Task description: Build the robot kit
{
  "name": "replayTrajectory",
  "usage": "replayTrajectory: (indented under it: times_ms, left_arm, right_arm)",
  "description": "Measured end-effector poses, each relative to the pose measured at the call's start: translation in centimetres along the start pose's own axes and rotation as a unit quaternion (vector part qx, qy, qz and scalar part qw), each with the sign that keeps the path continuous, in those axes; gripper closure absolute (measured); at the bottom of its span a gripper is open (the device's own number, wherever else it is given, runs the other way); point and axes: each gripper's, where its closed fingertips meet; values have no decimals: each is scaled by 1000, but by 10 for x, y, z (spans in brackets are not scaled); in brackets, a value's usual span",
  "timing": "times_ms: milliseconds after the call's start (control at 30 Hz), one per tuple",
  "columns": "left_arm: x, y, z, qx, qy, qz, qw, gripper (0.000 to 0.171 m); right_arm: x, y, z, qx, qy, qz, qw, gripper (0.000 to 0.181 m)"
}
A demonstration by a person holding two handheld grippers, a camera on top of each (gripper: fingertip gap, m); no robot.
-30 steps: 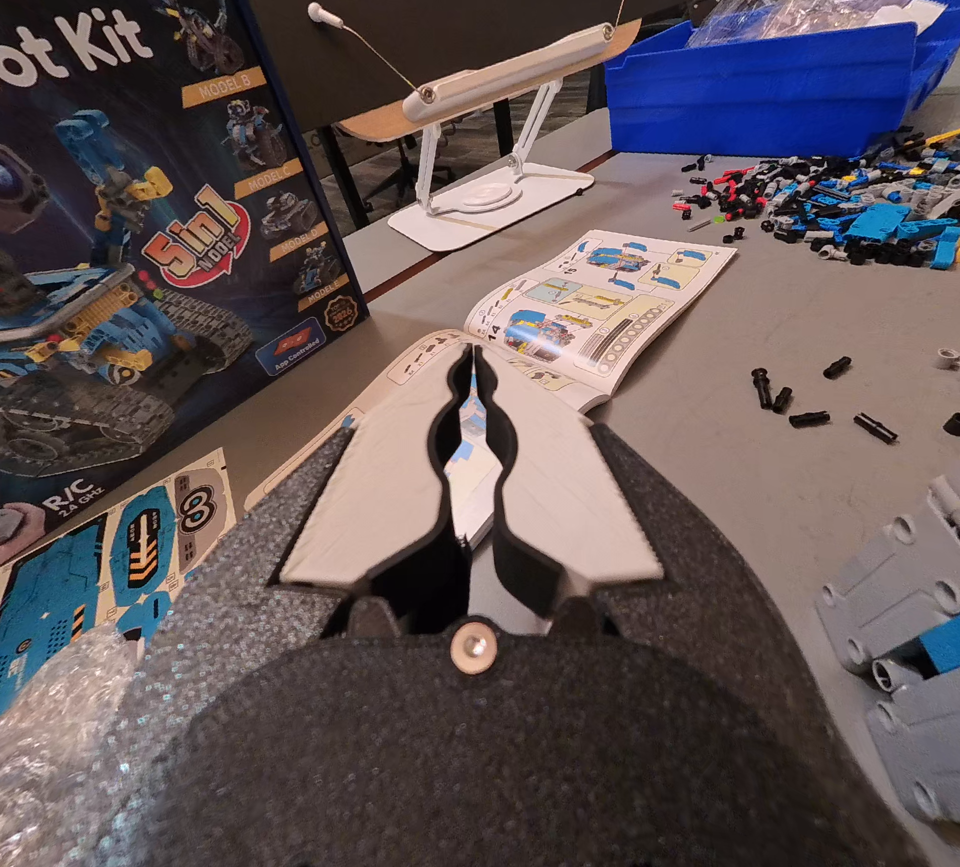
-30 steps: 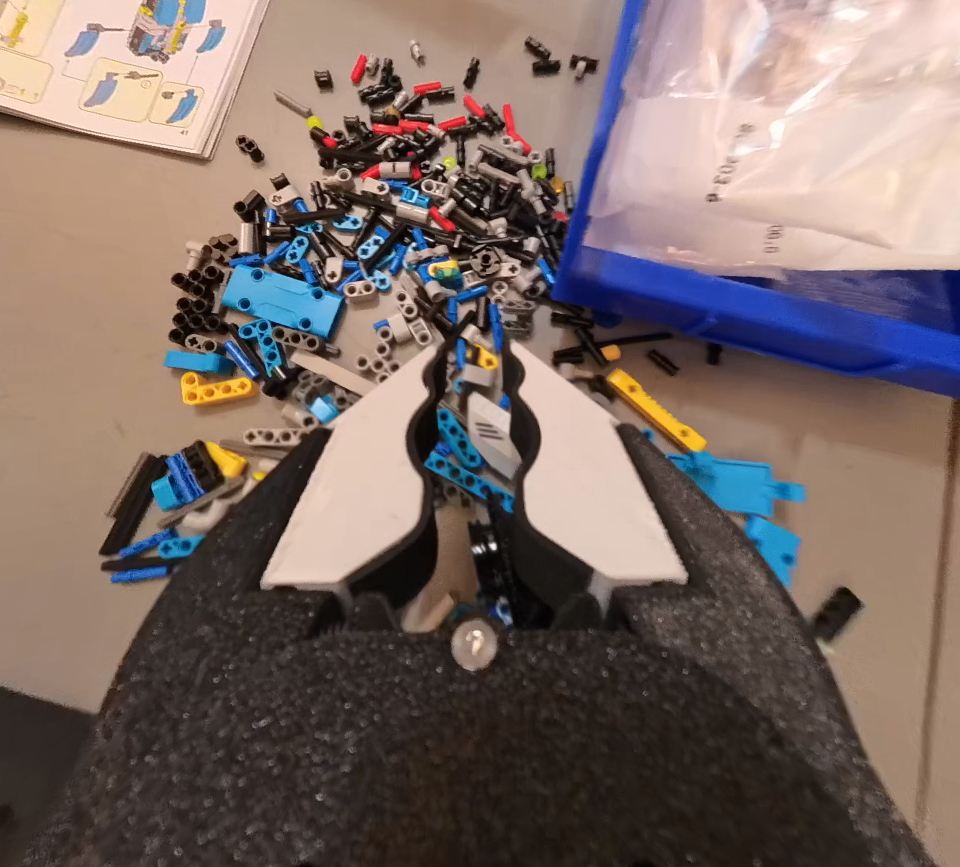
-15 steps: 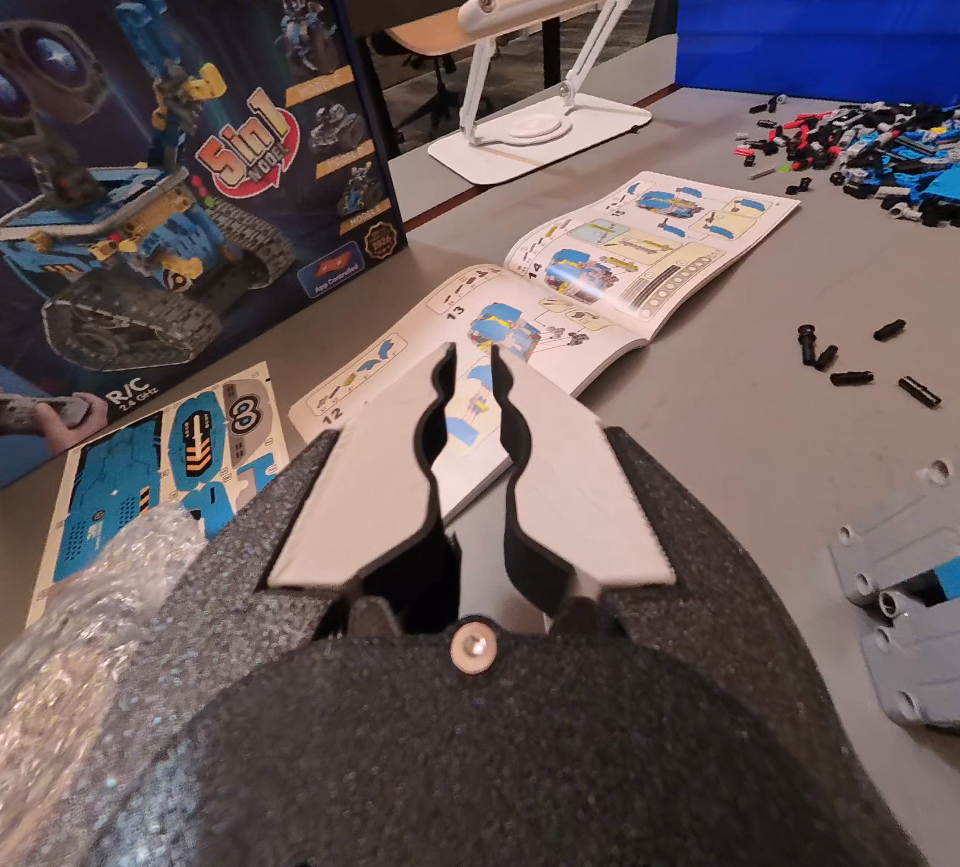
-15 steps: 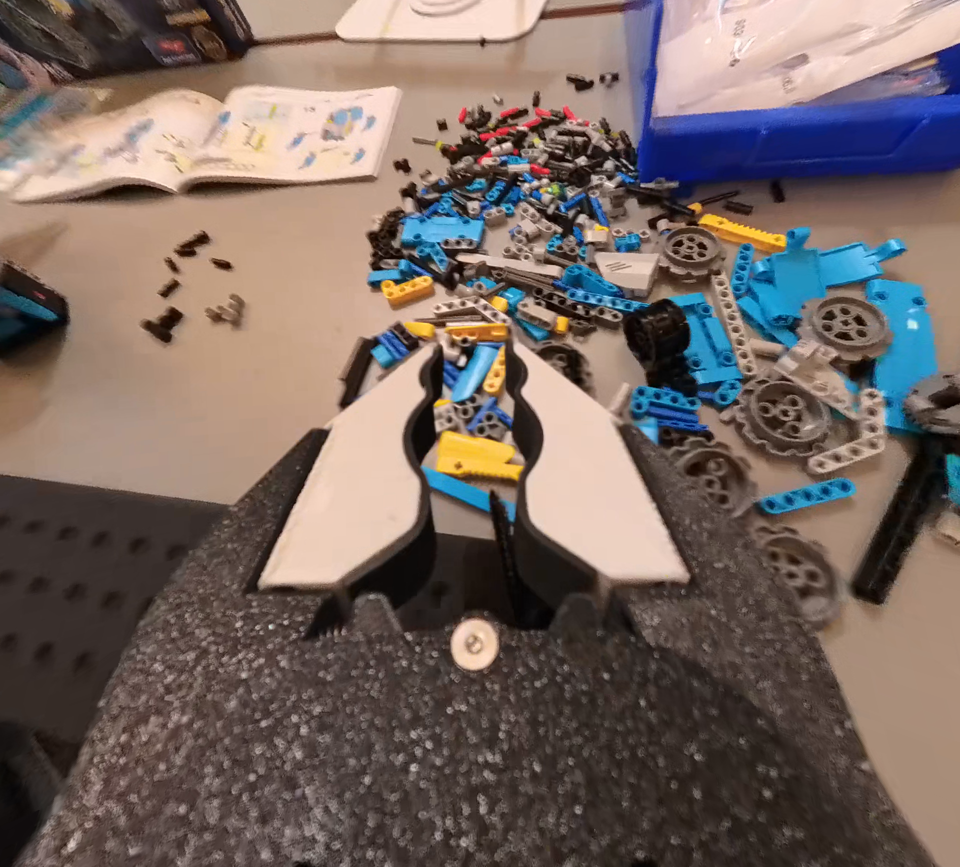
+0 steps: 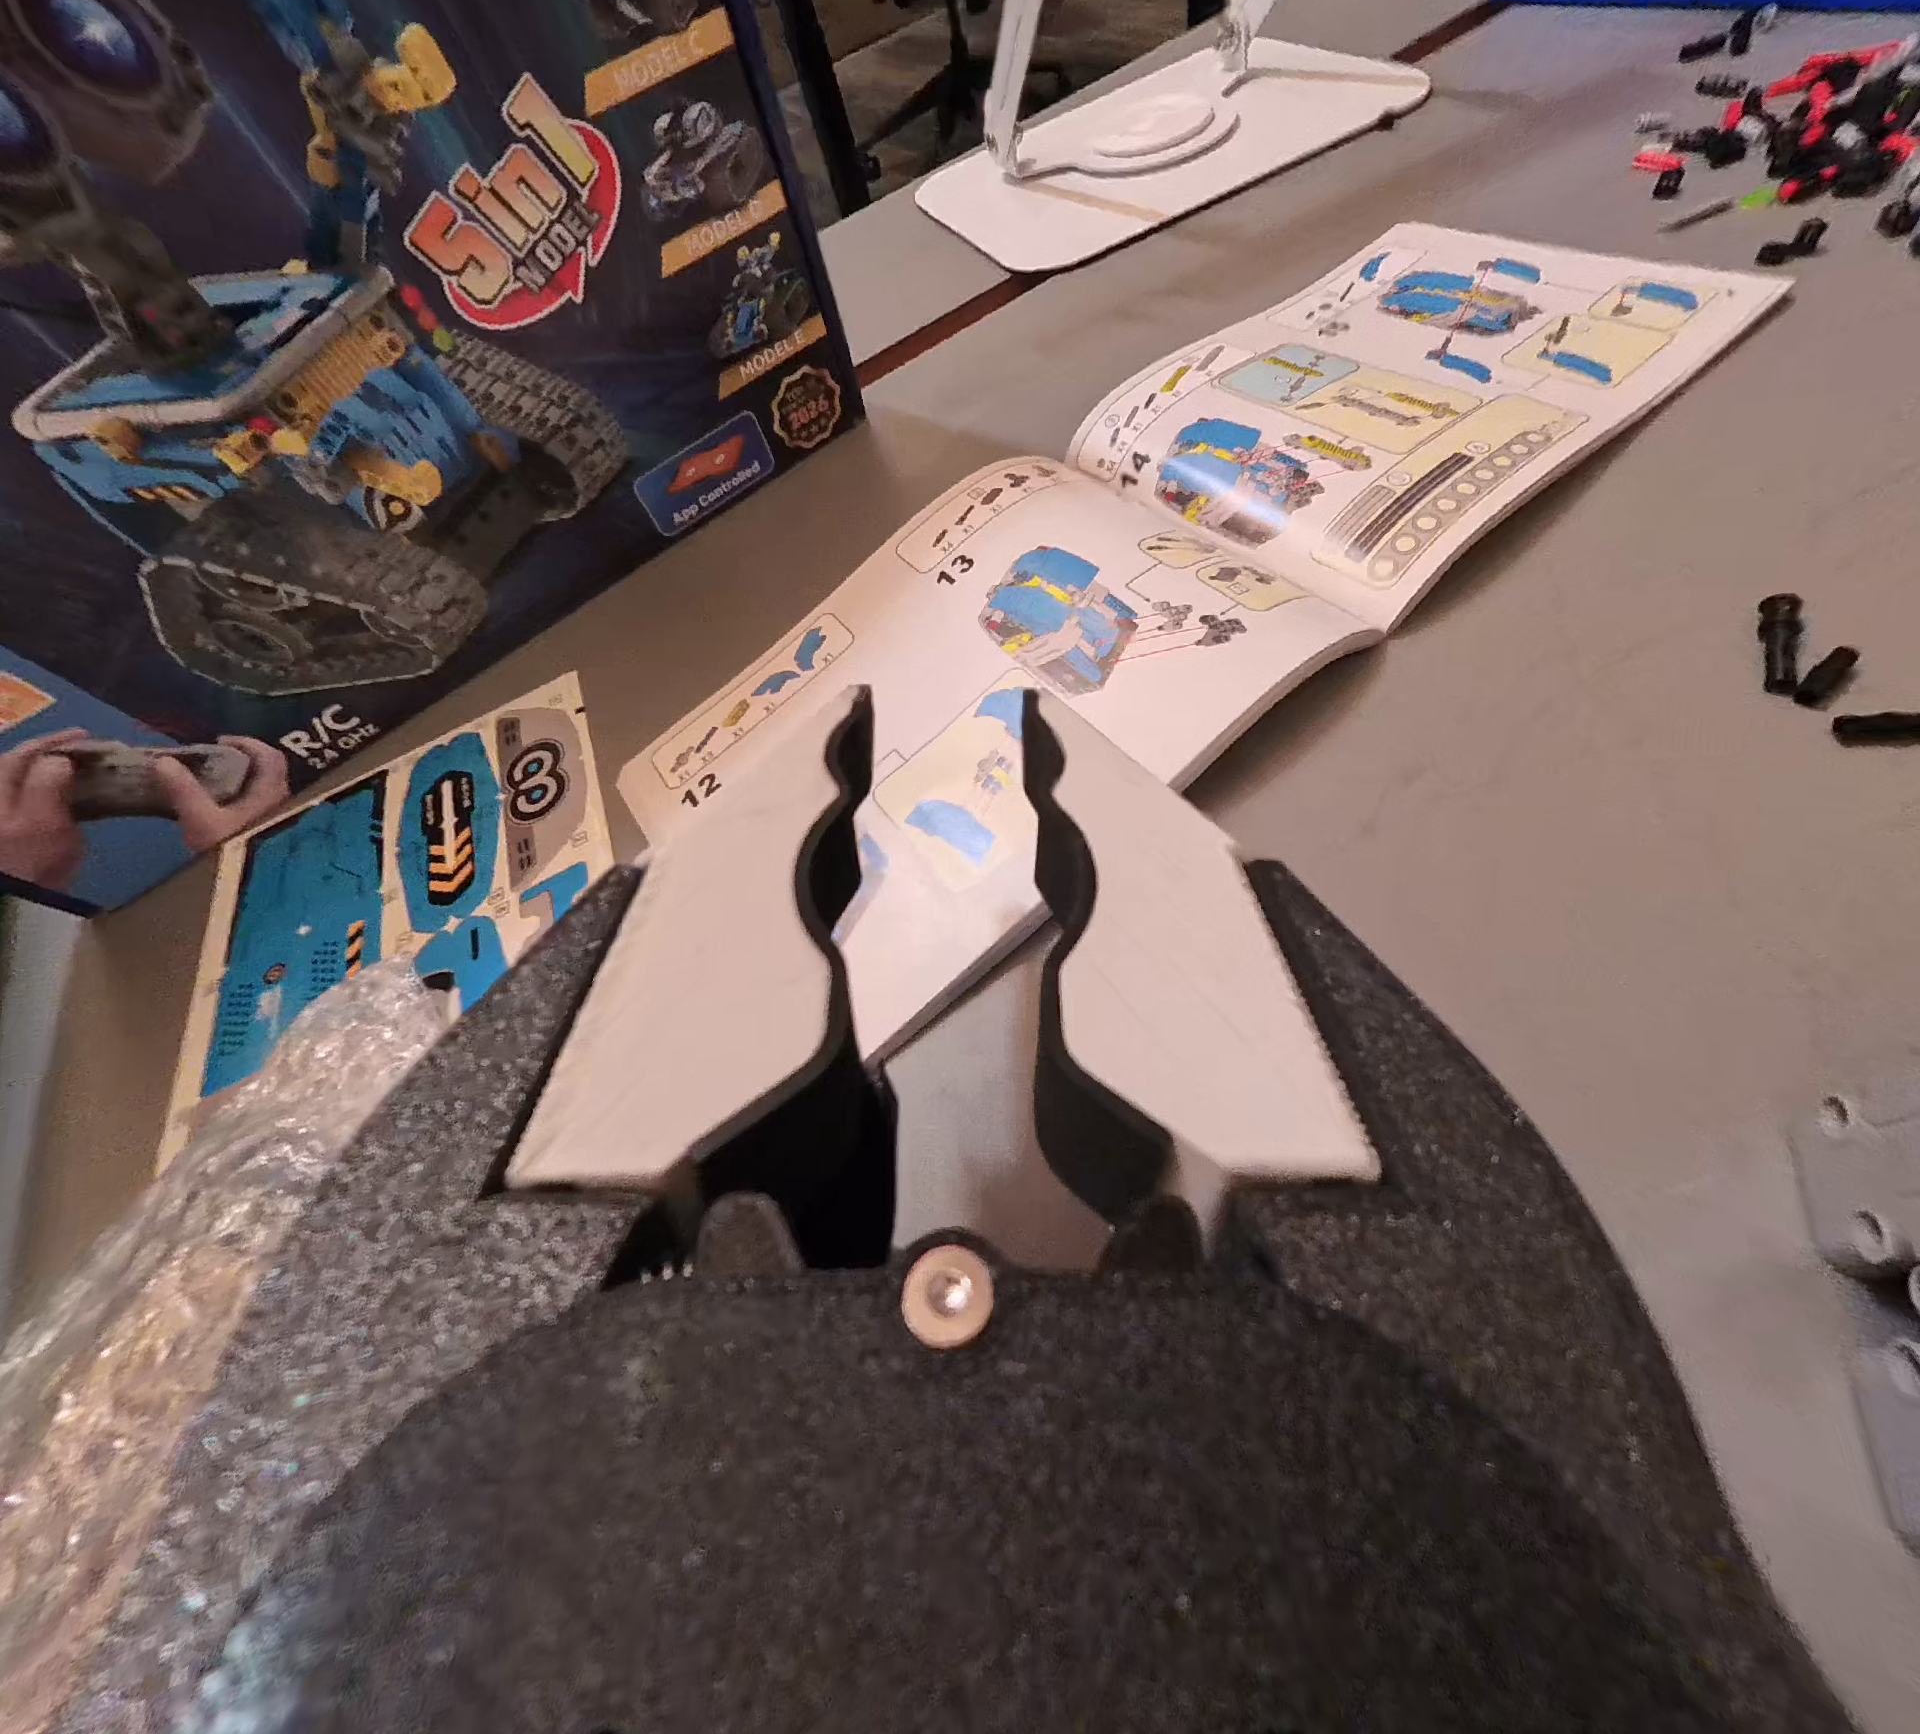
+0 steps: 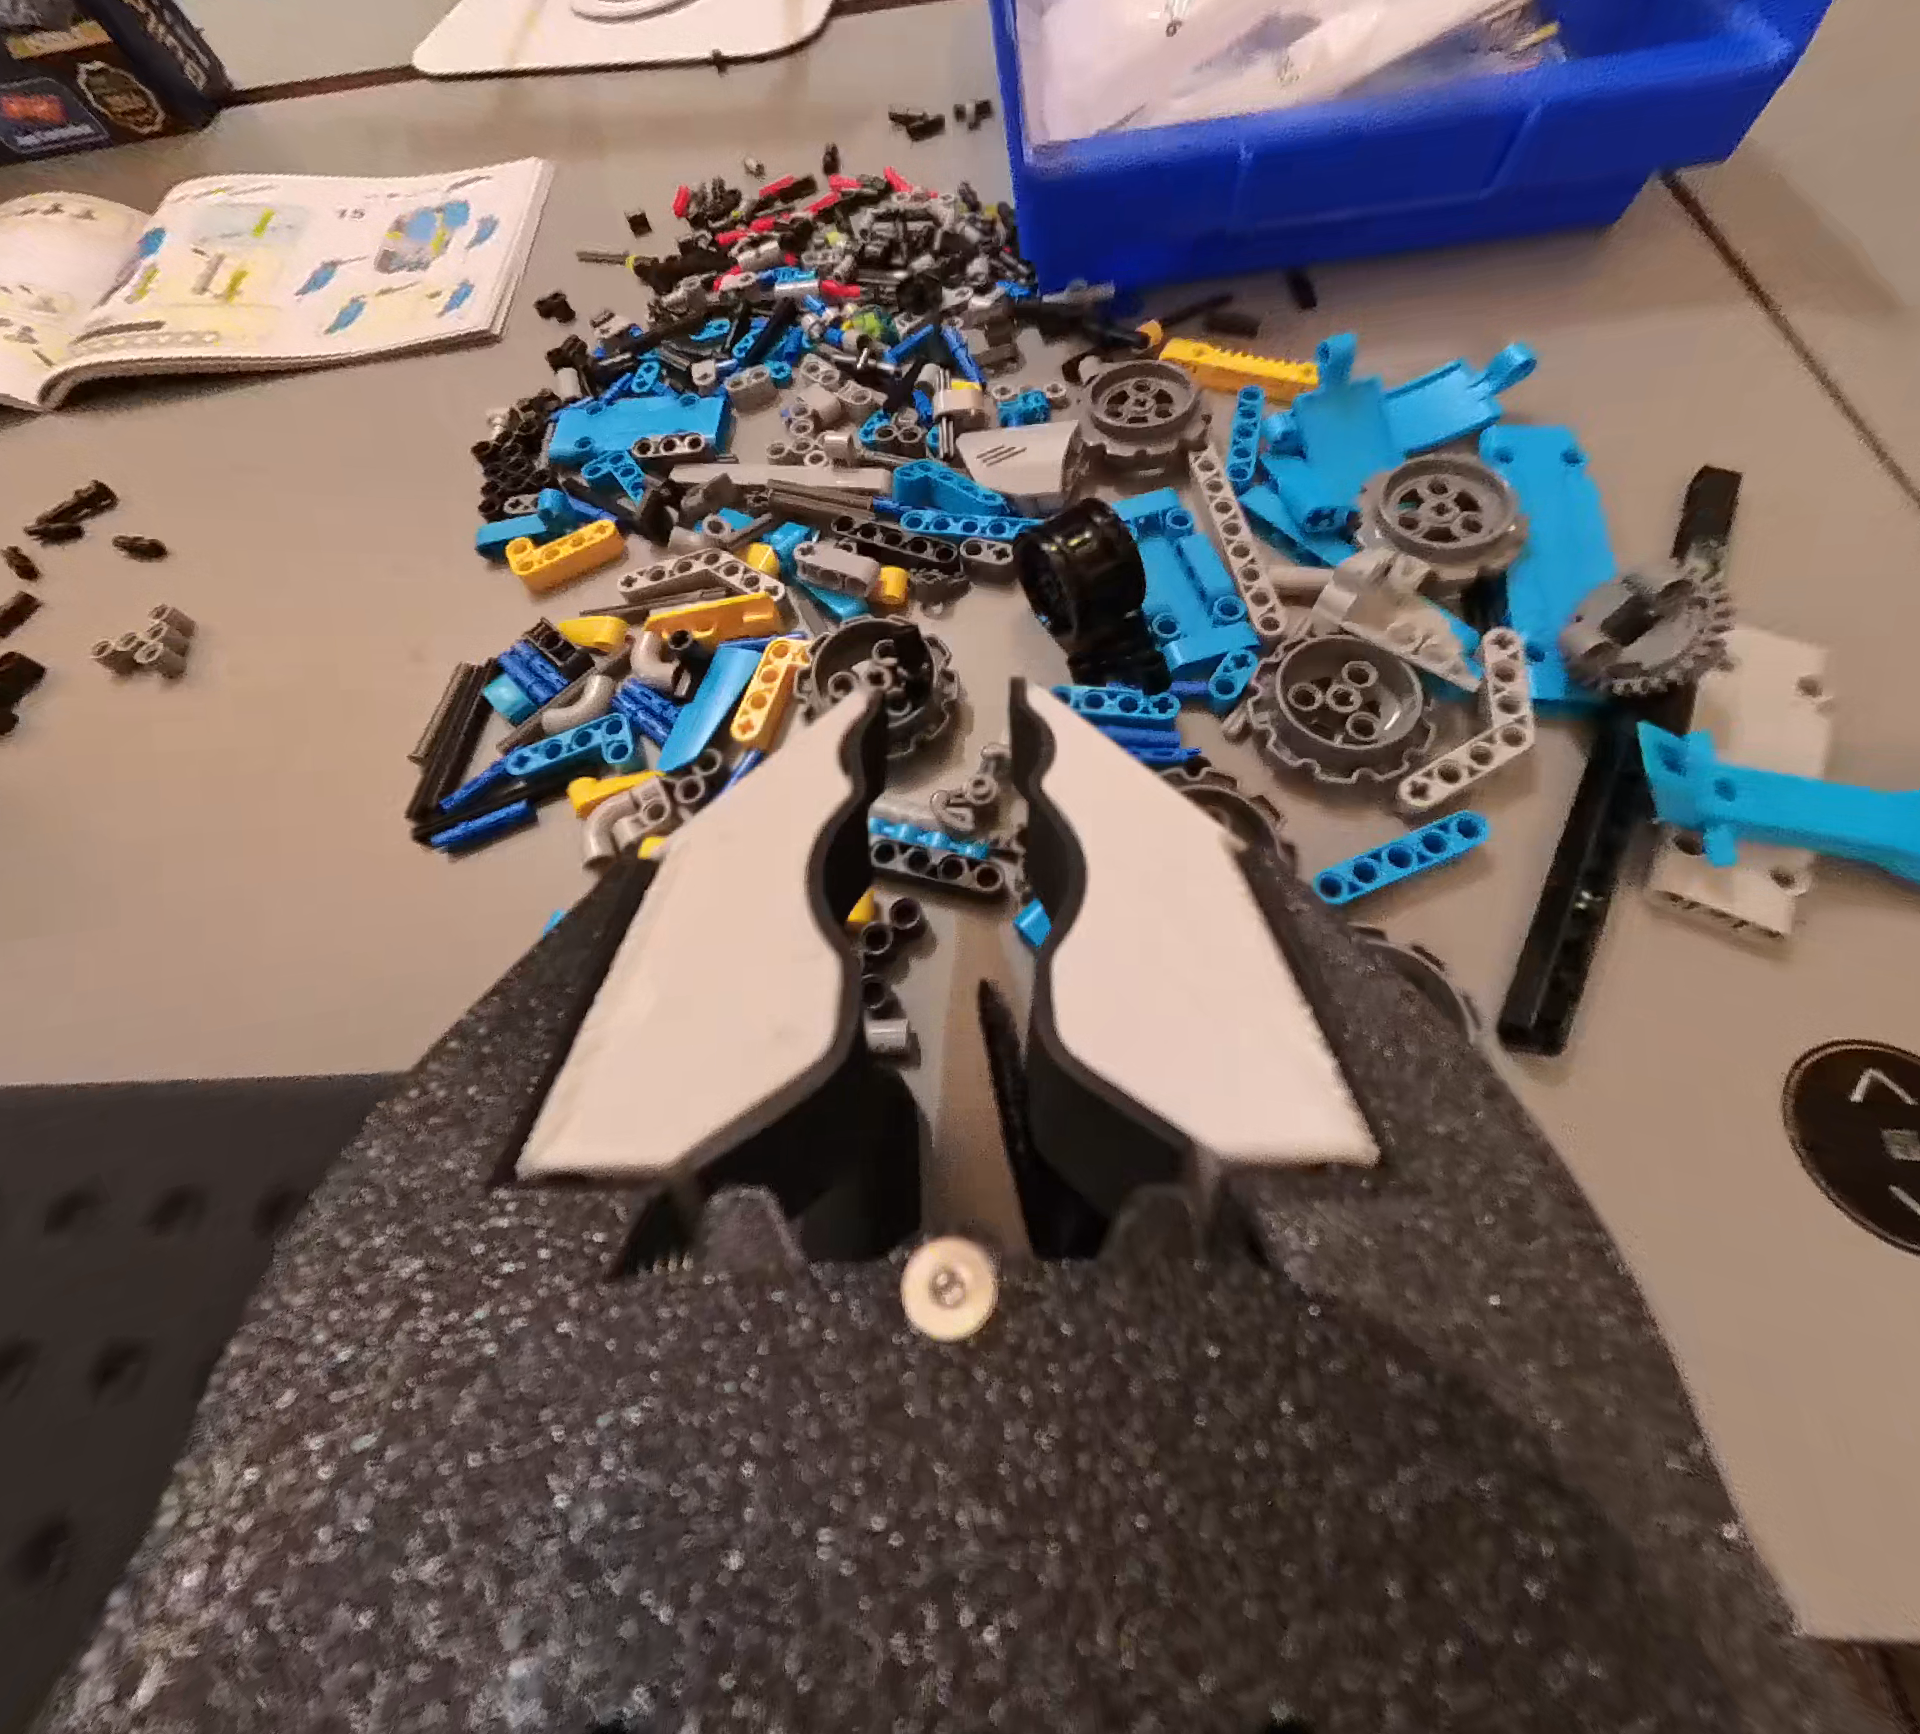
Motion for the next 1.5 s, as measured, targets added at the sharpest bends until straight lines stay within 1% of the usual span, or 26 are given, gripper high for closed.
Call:
replayTrajectory:
  times_ms: [67, 100, 167, 200, 267, 367, 467, 500, 567, 633, 667, 800, 867, 900, 1000, 1133, 1233, 1400, 1500]
  left_arm:
    - [6, -4, 4, -19, -28, -5, 999, 143]
    - [11, -8, 9, -36, -43, 4, 998, 143]
    - [20, -15, 26, -95, -65, 26, 993, 142]
    - [17, -17, 34, -123, -66, 23, 990, 142]
    - [3, -14, 45, -160, -58, -2, 985, 142]
    - [-24, 10, 42, -183, -22, -54, 981, 141]
    - [-41, 48, 35, -190, 47, -107, 975, 141]
    - [-40, 62, 35, -191, 79, -121, 971, 141]
    - [-27, 86, 40, -186, 150, -129, 962, 141]
    - [-9, 106, 52, -187, 207, -145, 949, 128]
    - [0, 113, 59, -192, 225, -154, 943, 127]
    - [40, 124, 80, -196, 304, -132, 923, 127]
    - [52, 124, 93, -194, 330, -120, 916, 127]
    - [55, 123, 94, -189, 334, -109, 917, 127]
    - [60, 121, 81, -157, 312, -87, 933, 127]
    - [71, 115, 75, -161, 255, -81, 950, 126]
    - [69, 115, 71, -150, 242, -94, 954, 127]
    - [63, 123, 64, -113, 259, -100, 954, 127]
    - [62, 124, 62, -106, 261, -102, 954, 127]
  right_arm:
    - [-3, -2, 1, -4, -6, -23, 1000, 158]
    - [-5, -3, 2, -7, -8, -34, 999, 157]
    - [-7, -3, 3, -8, -11, -49, 999, 157]
    - [-7, -3, 4, -8, -13, -55, 998, 157]
    - [-5, -3, 6, -9, -20, -61, 998, 157]
    - [-3, -3, 9, -10, -30, -76, 997, 157]
    - [-6, -5, 9, -13, -28, -85, 996, 157]
    - [-7, -6, 9, -16, -21, -84, 996, 157]
    - [-11, -8, 11, -27, -4, -82, 996, 157]
    - [-12, -9, 13, -35, 11, -73, 997, 157]
    - [-14, -9, 13, -37, 21, -68, 997, 156]
    - [-19, -12, 18, -57, 62, -55, 995, 155]
    - [-20, -11, 17, -50, 70, -49, 995, 155]
    - [-21, -10, 16, -48, 73, -49, 995, 155]
    - [-21, -10, 17, -49, 71, -51, 995, 154]
    - [-20, -9, 18, -47, 72, -48, 995, 154]
    - [-21, -9, 18, -46, 79, -45, 995, 154]
    - [-21, -10, 19, -50, 74, -51, 995, 154]
    - [-21, -9, 19, -47, 68, -54, 995, 154]
Point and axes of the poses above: each gripper's, where its closed fingertips meet, y back along the fingers, z out of its underside, x = y × z across the jaws, and after that the axes turned 7 degrees about -x, right-handed
